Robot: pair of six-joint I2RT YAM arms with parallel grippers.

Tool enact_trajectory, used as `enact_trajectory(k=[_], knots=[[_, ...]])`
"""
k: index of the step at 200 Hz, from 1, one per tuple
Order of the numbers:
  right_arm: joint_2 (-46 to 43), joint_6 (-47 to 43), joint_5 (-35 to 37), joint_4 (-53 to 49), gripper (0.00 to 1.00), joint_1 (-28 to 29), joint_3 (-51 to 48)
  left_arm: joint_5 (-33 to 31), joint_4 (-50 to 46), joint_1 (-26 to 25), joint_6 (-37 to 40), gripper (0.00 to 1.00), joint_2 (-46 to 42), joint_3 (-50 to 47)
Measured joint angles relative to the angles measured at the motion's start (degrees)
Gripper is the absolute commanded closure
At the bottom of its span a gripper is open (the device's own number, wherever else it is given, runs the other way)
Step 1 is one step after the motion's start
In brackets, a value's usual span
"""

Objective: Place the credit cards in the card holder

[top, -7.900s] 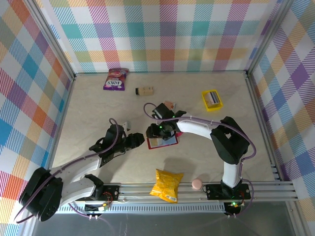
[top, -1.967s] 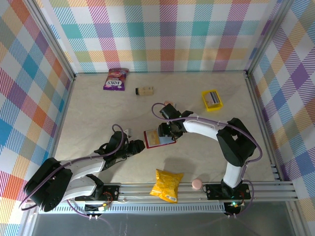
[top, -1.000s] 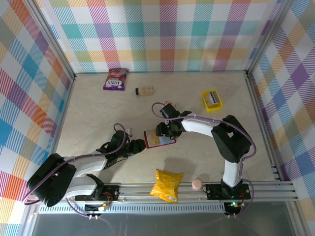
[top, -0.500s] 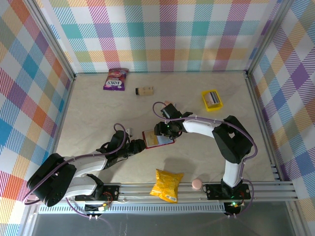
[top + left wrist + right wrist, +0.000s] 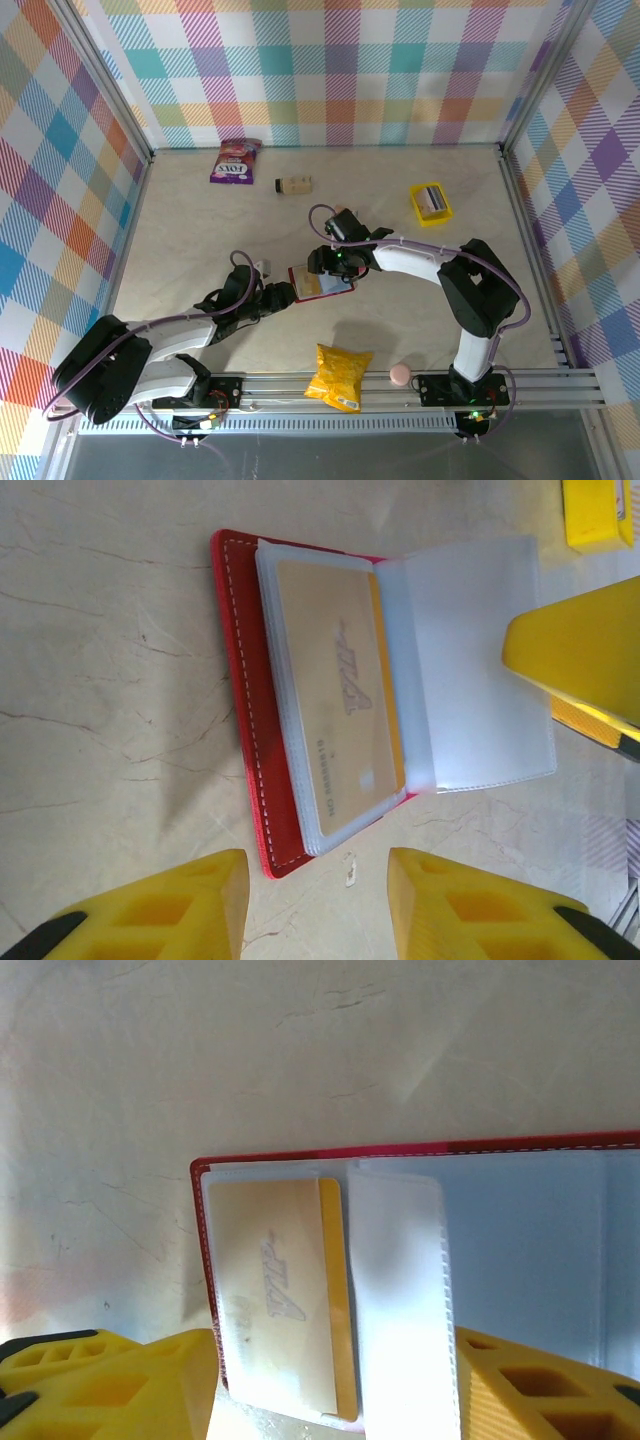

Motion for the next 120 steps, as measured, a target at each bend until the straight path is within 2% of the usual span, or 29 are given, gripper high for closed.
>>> enact_trajectory(k=[53,120], knots=[[1.5,0.2,-1.9,1.1,0.43,1.9,1.9,-0.4,-4.6,0.0,0.0,0.60,-6.4,-0.1],[12.6,2.2,-3.8,2.7,0.43,6.0,12.0,-2.6,-15.0,0.1,-0.2,0.60,-21.2,-1.4]])
